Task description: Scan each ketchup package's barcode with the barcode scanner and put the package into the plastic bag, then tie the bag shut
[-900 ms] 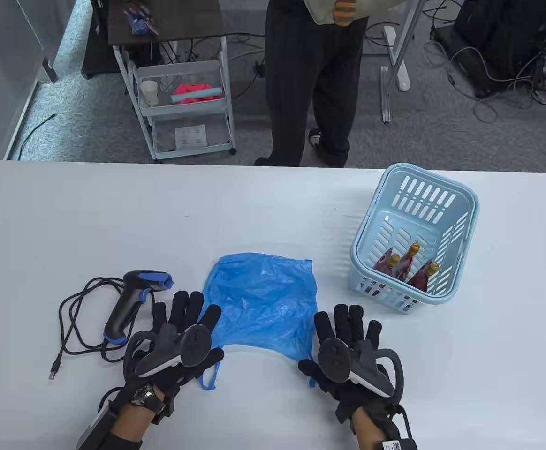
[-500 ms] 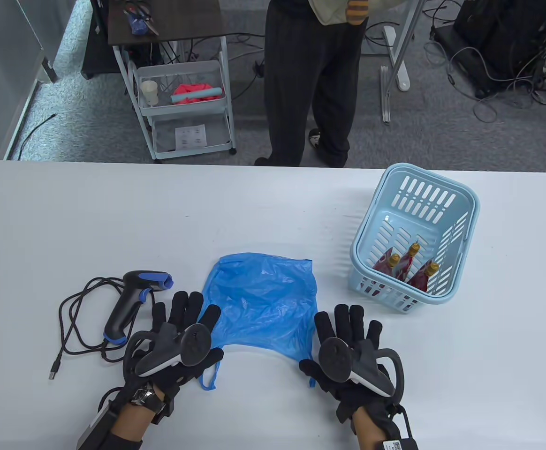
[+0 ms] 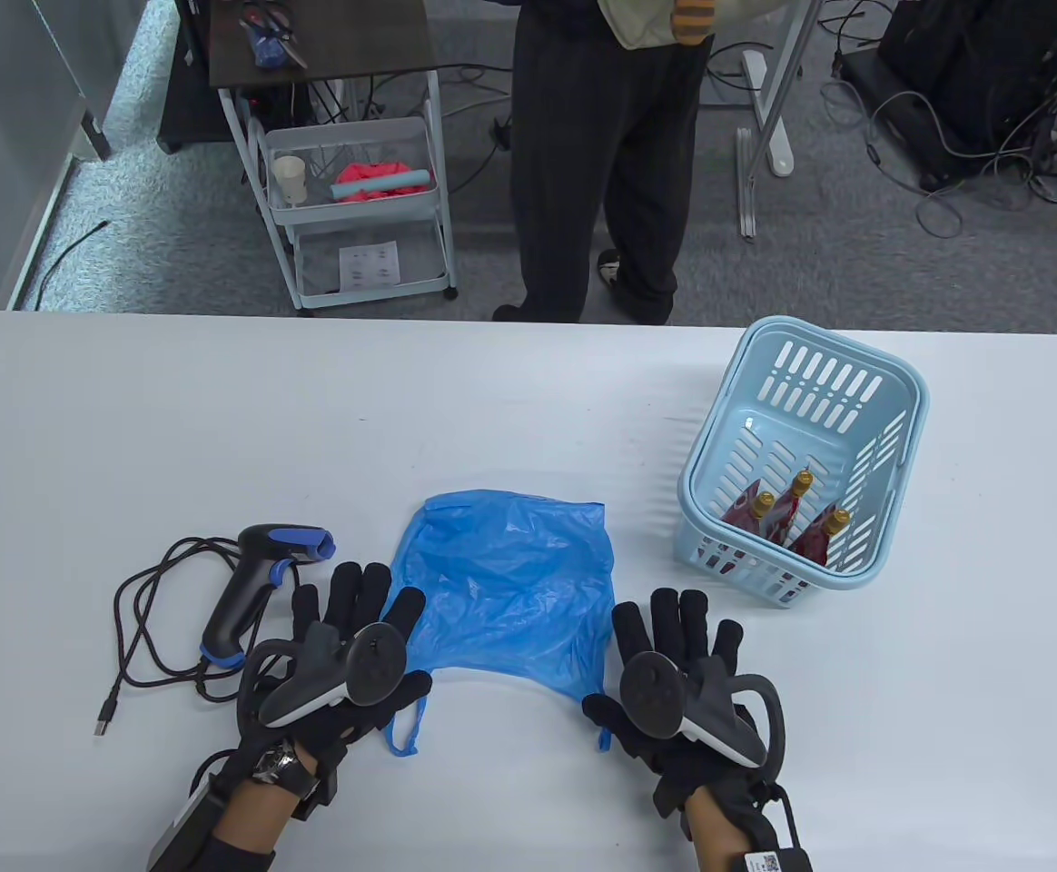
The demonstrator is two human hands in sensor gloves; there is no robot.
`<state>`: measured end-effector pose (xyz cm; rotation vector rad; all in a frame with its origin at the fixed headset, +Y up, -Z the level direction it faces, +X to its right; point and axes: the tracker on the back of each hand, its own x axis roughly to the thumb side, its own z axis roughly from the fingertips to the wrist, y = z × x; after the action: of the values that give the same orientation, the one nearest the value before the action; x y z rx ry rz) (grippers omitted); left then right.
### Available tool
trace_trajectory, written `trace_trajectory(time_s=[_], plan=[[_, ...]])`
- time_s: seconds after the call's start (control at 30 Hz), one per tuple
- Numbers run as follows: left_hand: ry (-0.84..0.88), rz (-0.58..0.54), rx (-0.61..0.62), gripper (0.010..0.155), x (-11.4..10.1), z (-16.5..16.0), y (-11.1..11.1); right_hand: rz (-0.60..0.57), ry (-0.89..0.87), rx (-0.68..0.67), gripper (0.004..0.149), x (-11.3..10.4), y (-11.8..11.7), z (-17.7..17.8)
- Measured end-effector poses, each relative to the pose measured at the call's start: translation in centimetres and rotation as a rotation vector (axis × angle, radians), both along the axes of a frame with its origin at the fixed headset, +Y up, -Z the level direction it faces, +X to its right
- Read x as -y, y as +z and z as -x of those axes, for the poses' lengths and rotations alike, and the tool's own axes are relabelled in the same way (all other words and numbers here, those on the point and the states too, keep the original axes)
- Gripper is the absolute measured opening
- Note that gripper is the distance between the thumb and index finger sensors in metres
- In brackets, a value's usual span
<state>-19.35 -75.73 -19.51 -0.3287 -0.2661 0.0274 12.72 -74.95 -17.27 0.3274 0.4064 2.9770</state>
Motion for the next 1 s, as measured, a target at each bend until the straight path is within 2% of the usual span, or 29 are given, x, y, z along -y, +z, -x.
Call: trace_trajectory(time_s=[0.3, 0.6, 0.73, 1.0], plan=[[0.046, -0.031, -0.003, 0.087, -0.6, 0.3, 0.1, 0.009, -0.003, -0.001, 0.093, 0.1, -0.1, 0.0], [0.126, -0.092, 0.011, 0.087, -2.5, 0.2, 0.4, 0.018, -0.022, -0.002, 0.093, 0.1, -0.1, 0.1], [0.166, -0.147, 0.025, 0.087, -3.8, -0.5, 0.6, 0.025, -0.036, -0.004, 0.093, 0.2, -0.2, 0.1], [0.095, -0.148, 0.086, 0.089, -5.6, -3.1, -0.2, 0.040, -0.060, -0.004, 0.093, 0.3, -0.2, 0.0]])
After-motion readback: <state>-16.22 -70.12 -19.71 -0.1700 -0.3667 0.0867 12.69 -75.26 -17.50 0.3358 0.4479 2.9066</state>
